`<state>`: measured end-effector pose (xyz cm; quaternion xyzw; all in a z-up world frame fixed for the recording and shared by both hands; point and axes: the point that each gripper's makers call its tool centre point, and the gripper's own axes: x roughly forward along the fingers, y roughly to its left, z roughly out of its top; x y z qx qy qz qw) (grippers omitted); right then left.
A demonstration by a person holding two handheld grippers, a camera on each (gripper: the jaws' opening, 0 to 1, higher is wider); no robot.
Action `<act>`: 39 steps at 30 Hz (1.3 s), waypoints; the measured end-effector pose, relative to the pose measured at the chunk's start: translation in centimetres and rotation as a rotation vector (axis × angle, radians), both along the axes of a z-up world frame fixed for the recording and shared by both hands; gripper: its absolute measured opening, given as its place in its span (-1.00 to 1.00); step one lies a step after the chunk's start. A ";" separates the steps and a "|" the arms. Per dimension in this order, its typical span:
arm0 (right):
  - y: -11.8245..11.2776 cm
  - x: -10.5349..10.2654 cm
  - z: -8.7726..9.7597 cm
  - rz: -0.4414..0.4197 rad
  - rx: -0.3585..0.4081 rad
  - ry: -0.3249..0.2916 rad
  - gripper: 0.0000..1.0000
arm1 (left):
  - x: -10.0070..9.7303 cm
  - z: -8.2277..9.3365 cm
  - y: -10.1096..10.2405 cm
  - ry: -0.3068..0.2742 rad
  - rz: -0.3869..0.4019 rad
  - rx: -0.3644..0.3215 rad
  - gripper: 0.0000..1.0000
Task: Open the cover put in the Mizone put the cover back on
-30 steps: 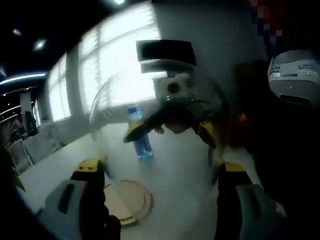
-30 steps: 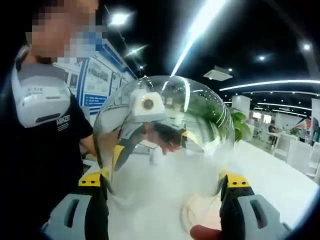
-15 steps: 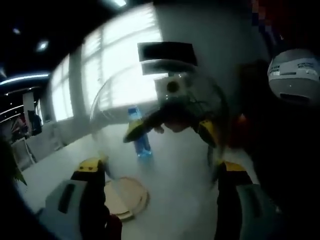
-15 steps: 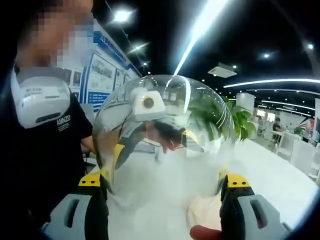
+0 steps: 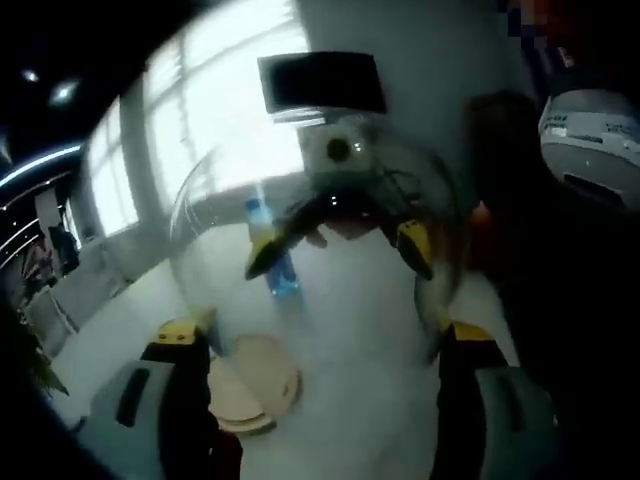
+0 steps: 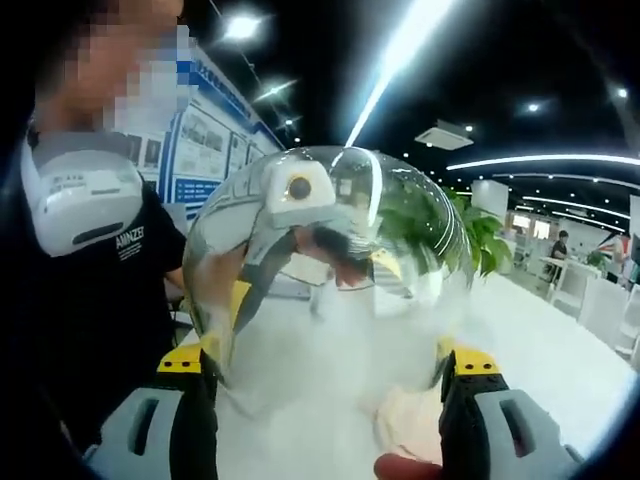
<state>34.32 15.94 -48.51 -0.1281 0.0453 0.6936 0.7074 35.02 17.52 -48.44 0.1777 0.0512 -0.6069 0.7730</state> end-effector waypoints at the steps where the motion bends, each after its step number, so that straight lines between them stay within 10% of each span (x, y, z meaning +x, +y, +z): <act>1: 0.0 0.0 0.0 0.001 0.001 0.002 0.70 | -0.1 0.0 0.0 0.002 -0.006 -0.011 0.59; 24: -0.5 -1.7 0.2 0.092 0.036 0.032 0.60 | -1.7 0.4 0.4 0.024 -0.120 -0.096 0.52; 27: -0.5 -1.9 -0.8 0.102 -0.006 0.128 0.61 | -1.9 -0.2 0.3 0.096 -0.127 -0.096 0.54; 28: 0.0 -1.5 -0.9 0.112 0.005 0.054 0.61 | -2.1 0.0 0.0 0.094 -0.150 -0.123 0.55; 39: 0.2 -2.4 -1.2 0.166 0.024 0.074 0.56 | -3.2 -0.3 0.3 0.078 -0.202 -0.133 0.54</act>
